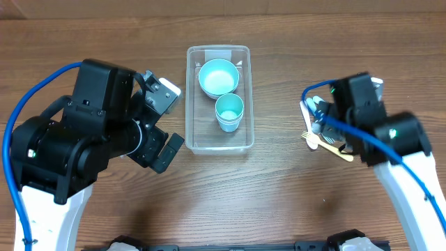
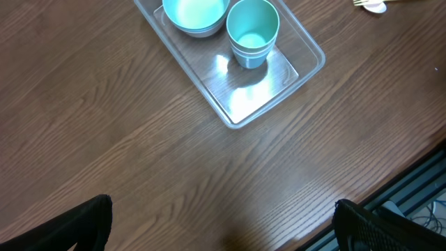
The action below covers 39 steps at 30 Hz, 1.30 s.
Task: Pack container
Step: 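Retract the left gripper and move the right gripper to the forks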
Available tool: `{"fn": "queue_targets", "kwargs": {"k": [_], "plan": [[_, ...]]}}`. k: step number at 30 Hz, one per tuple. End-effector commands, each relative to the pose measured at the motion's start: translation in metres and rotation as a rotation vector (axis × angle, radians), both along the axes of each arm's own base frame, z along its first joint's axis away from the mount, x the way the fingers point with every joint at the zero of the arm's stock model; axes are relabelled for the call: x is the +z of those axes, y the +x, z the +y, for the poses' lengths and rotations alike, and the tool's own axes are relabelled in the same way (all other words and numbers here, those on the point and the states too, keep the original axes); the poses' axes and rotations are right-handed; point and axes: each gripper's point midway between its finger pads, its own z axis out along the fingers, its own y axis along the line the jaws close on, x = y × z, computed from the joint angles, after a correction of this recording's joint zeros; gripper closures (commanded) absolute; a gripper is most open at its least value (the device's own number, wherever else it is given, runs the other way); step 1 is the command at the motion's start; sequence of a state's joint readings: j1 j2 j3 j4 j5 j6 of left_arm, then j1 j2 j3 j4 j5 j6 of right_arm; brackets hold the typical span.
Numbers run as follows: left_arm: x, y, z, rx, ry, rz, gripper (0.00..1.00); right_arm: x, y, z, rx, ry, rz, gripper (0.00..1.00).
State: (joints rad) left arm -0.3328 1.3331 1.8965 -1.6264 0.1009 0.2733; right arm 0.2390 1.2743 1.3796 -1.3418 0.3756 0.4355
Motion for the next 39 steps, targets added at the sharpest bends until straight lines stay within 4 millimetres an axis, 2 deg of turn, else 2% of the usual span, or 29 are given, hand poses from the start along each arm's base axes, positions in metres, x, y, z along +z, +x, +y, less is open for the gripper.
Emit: {"fn": "queue_targets", "kwargs": {"k": [1,2,5,9,12,14,18,20,23,25,29,35,39], "plan": [[-0.008,0.007,-0.001,-0.021,0.018,0.021,0.00,-0.019,0.024,-0.030,-0.002,0.057,0.050,0.05],[-0.009,0.008,-0.002,-0.020,0.020,0.027,0.00,-0.022,0.033,-0.039,0.006,0.074,0.043,0.09],[-0.012,0.011,-0.003,-0.021,0.024,0.039,0.00,-0.027,0.045,-0.056,0.033,0.037,0.048,0.08],[-0.013,0.011,-0.003,-0.021,0.025,0.042,0.00,-0.037,0.063,-0.052,0.185,-0.007,0.071,0.05],[-0.013,0.011,-0.003,-0.020,0.025,0.042,0.00,-0.049,0.086,-0.054,0.417,-0.125,0.109,0.05],[-0.013,0.011,-0.003,-0.020,0.025,0.042,0.00,-0.059,0.095,-0.053,0.502,-0.158,0.130,0.00],[-0.013,0.011,-0.003,-0.020,0.025,0.042,0.00,-0.083,0.108,-0.031,0.636,-0.042,0.125,0.01],[-0.013,0.011,-0.003,-0.020,0.025,0.042,0.00,-0.095,0.118,-0.038,0.625,-0.042,0.132,0.02],[-0.013,0.011,-0.003,-0.020,0.025,0.042,0.00,-0.124,0.120,-0.050,0.616,-0.006,0.194,0.06],[-0.013,0.011,-0.003,-0.020,0.025,0.042,0.00,-0.143,0.119,-0.065,0.597,0.009,0.236,0.07],[-0.013,0.011,-0.003,-0.020,0.025,0.042,0.00,-0.164,0.118,-0.089,0.543,0.035,0.266,0.07],[-0.013,0.011,-0.003,-0.020,0.025,0.042,0.00,-0.195,0.112,-0.082,0.555,0.074,0.258,0.09],[-0.013,0.011,-0.003,-0.020,0.025,0.042,0.00,-0.208,0.111,-0.081,0.557,0.070,0.238,0.09]]}}
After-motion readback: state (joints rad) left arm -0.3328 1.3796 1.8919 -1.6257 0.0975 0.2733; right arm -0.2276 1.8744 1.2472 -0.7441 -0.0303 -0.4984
